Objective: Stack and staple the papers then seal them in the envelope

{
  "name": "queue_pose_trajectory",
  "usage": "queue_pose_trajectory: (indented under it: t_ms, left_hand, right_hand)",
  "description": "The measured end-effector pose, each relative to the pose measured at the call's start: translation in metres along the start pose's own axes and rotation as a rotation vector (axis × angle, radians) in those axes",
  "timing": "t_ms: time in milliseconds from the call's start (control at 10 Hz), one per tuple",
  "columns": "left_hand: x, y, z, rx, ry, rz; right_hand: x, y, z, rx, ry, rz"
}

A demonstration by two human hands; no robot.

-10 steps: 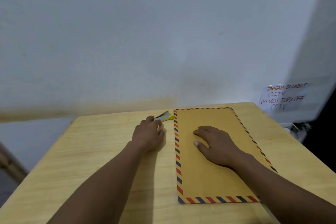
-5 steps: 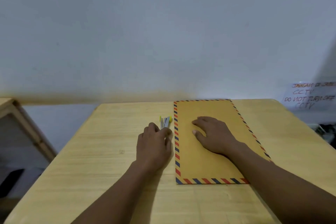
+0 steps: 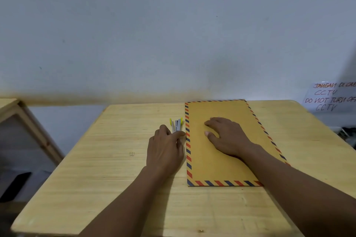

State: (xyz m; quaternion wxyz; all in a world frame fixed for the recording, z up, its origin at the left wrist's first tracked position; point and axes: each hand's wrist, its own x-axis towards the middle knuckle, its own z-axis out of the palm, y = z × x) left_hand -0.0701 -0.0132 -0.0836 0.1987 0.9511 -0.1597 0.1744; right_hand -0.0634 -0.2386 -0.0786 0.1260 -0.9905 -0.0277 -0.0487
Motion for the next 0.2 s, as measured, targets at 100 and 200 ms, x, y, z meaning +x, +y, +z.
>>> queue_pose_trajectory:
  t_ms: [100, 200]
  left_hand:
    - [-0.005, 0.001, -0.008, -0.012, -0.004, 0.042]
    - [-0.006, -0.004, -0.020, 0.007, -0.054, 0.105]
  right_hand:
    - [-0.005, -0.004, -0.006, 0.013, -0.001, 0.016]
    - [-0.006, -0.009, -0.026, 0.044, 0.011, 0.035]
